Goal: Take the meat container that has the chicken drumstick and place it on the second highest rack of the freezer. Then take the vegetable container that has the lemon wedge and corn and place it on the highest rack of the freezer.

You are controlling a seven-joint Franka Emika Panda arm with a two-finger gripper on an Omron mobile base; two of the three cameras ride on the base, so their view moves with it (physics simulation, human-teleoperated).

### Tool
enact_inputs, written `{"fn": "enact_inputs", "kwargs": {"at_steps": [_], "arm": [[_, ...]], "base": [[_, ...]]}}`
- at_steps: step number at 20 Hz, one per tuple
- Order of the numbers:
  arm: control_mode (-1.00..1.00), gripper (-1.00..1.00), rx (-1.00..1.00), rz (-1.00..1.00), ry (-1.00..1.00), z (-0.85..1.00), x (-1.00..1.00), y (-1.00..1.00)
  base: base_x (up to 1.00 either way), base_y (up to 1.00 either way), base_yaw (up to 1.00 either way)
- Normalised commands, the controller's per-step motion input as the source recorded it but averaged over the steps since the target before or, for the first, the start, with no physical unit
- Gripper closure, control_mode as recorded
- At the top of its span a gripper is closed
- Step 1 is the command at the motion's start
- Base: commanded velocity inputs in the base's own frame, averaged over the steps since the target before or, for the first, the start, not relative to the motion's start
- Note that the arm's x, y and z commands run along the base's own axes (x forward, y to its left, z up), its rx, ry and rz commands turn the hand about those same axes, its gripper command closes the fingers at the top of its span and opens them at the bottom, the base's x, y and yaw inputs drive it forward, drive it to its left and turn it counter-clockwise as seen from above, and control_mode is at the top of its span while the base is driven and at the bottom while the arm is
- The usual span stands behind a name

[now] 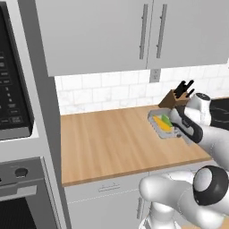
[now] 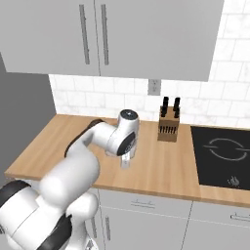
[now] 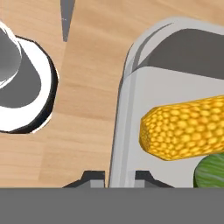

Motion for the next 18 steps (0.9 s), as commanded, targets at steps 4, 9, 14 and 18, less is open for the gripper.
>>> {"fn": "enact_inputs", "kwargs": {"at_steps": [4, 9, 14, 18], "arm": [[-1.00, 1.00, 0.00, -0.10, 0.00, 0.62, -0.60, 0.97], [-1.00, 1.00, -0.01, -0.11, -0.04, 0.65, -0.53, 0.91], [-1.00, 1.00, -0.12, -0.04, -0.06, 0.54, -0.72, 0.33], [-1.00, 1.00, -0.02, -0.01, 0.00, 0.44, -0.81, 0.00]], "base": [[0.00, 0.00, 0.00], [0.00, 0.00, 0.00], [0.00, 0.00, 0.00], [0.00, 0.00, 0.00]]}}
